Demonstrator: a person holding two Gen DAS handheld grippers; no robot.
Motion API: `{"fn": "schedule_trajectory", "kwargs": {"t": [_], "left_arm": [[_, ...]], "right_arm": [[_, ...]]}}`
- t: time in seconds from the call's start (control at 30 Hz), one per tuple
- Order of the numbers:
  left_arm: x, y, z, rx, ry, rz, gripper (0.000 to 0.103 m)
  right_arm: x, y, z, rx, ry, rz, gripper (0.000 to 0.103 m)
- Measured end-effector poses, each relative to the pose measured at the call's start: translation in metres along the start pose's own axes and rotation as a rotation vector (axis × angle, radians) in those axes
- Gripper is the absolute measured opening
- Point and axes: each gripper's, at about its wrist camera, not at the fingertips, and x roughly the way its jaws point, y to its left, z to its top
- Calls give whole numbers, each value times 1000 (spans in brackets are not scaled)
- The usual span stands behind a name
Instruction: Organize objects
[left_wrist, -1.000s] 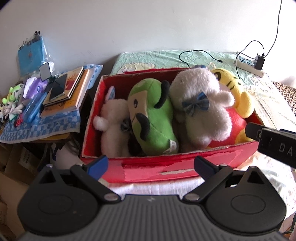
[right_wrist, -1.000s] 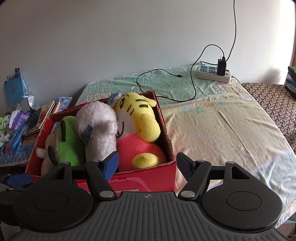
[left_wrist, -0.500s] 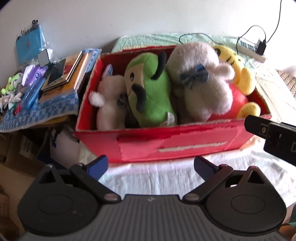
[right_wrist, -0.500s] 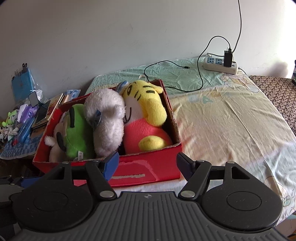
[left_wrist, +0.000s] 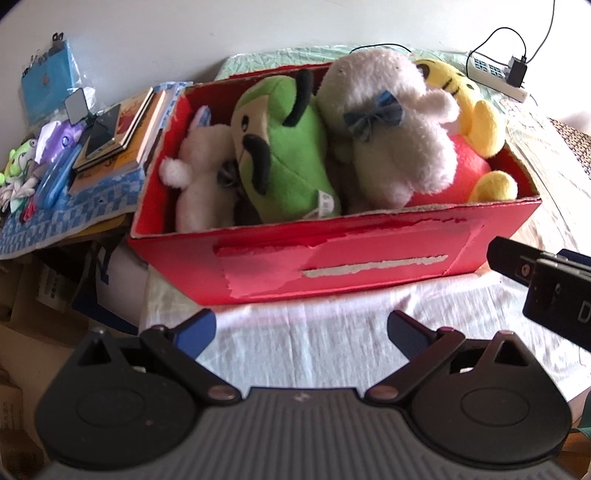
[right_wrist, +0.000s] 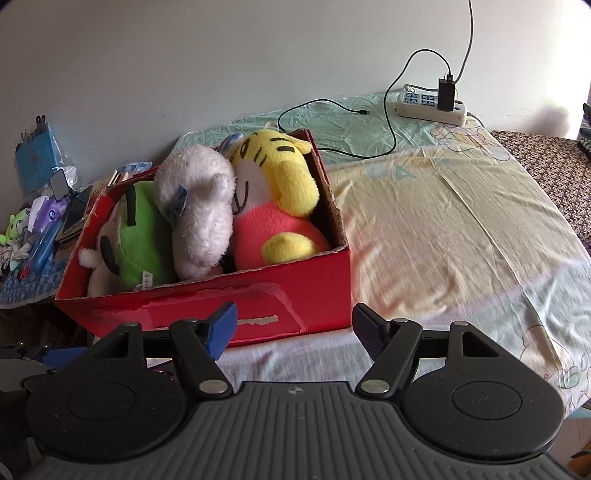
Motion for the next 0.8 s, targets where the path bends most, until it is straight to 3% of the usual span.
{"fn": "schedule_trajectory", "kwargs": {"t": [0.47,0.8], "left_arm": [[-4,-20,7,52,-17,-11,99],[-20,-30,19,79,-80,2,99]], "right_arm": [[-1,-19,4,55,-21,-44,71],[-3,-27,16,60,-64,-72,71]]}}
